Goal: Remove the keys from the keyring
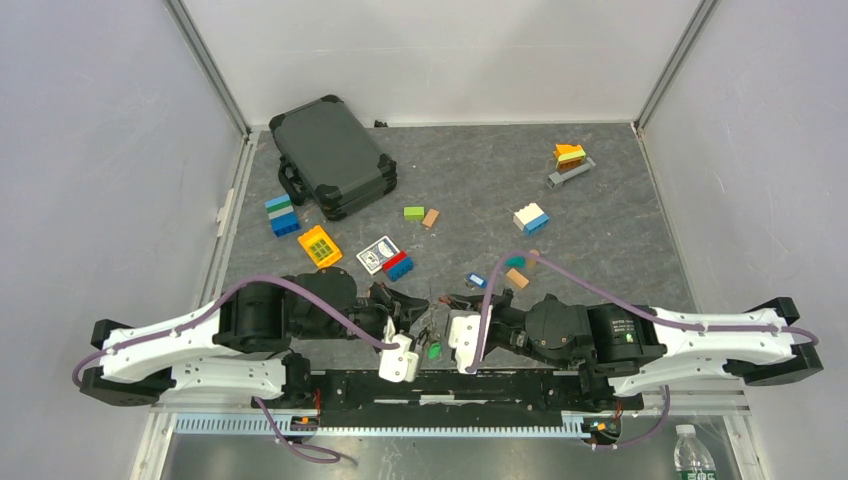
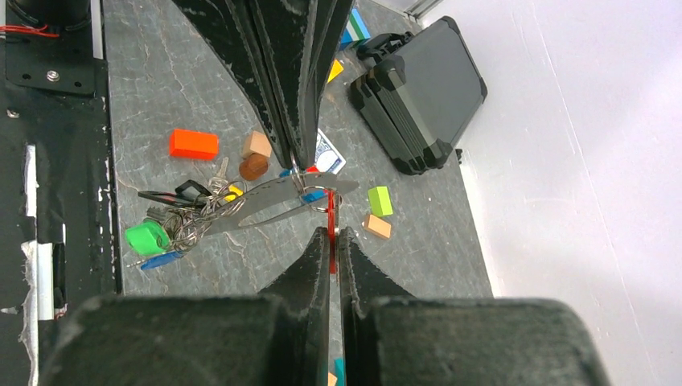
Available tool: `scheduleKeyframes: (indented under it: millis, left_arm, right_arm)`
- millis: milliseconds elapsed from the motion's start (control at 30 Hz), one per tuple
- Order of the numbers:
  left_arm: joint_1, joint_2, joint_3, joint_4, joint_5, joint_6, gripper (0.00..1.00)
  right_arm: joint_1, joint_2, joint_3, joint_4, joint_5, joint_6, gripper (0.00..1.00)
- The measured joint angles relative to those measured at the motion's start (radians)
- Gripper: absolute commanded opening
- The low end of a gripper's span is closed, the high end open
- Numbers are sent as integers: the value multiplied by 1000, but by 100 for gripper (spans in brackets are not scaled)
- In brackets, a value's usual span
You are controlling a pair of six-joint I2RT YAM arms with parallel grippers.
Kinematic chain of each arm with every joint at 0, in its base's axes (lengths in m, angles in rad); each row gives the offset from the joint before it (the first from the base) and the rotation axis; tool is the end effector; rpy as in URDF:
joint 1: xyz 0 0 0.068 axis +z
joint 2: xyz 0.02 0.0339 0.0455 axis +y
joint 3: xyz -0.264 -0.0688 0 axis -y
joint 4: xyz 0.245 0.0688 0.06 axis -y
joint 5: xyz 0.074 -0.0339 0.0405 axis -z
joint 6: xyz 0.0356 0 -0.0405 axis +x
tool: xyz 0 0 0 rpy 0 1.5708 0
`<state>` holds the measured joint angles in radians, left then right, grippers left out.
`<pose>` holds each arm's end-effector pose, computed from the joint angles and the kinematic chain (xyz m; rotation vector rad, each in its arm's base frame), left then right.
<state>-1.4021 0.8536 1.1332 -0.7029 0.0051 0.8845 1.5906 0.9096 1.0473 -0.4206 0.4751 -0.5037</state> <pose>0.0276 -0.1630 0.3927 1.8305 0.8303 -0.3374 0.0124 0.1941 0.3854 -1.3986 1.1862 0.3265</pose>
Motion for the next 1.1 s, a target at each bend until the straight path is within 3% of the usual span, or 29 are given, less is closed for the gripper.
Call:
scheduleKeyframes:
  millis: [1100]
  left_arm:
    - [0, -18, -9, -6, 4, 0, 2]
  right_arm:
    - [-1, -31, -77, 65, -109, 28, 3]
